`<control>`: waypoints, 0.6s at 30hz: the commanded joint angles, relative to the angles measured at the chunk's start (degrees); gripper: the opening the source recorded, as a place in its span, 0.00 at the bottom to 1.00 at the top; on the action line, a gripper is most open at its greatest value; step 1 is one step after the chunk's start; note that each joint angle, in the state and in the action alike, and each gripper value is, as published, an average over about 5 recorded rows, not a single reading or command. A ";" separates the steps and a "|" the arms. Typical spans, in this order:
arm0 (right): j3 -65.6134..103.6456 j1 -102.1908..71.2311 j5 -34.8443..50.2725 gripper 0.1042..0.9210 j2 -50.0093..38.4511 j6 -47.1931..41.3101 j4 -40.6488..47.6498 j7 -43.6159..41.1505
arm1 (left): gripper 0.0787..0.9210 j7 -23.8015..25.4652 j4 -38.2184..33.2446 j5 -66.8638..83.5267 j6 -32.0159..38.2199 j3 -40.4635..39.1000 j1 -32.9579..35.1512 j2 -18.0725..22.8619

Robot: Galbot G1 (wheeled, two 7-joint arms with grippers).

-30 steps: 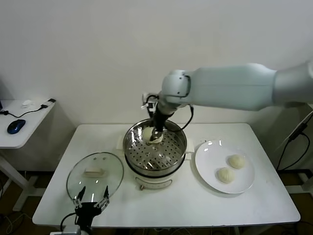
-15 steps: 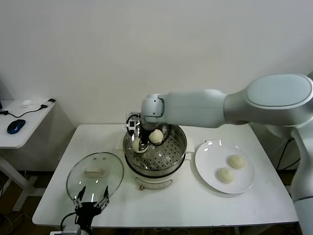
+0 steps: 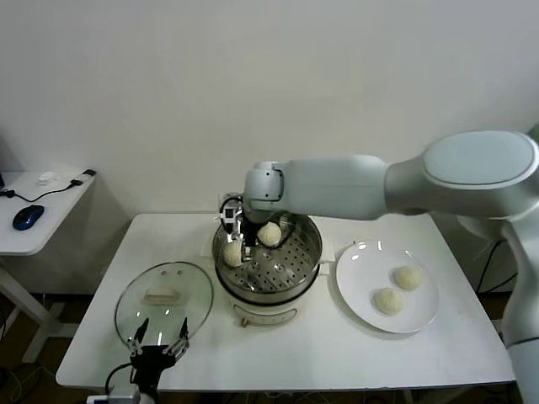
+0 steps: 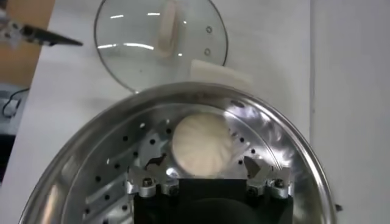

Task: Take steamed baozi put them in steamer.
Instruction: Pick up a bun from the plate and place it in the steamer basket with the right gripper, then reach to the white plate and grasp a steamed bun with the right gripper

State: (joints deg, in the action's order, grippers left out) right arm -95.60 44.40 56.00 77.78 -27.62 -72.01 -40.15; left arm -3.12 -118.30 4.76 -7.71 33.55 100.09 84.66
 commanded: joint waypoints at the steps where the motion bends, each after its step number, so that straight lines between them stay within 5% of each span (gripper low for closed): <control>1: -9.10 16.19 -8.03 0.88 -20.34 12.77 -7.87 -17.19 | 0.88 0.03 -0.25 -0.12 -0.04 -0.05 0.22 0.13; 11: -18.47 16.19 -23.23 0.88 -43.03 16.50 -17.37 -18.84 | 0.88 0.03 -0.49 -0.20 -0.09 0.22 0.38 0.17; 18: -9.38 -1.15 -32.24 0.88 -47.54 13.48 -14.17 -15.38 | 0.88 0.06 -0.78 -0.29 -0.28 0.48 0.60 0.66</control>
State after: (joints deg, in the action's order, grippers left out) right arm -107.52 54.34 36.36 43.88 -15.41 -84.20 -54.59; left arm -3.07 -118.99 4.49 -7.89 33.95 100.52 85.20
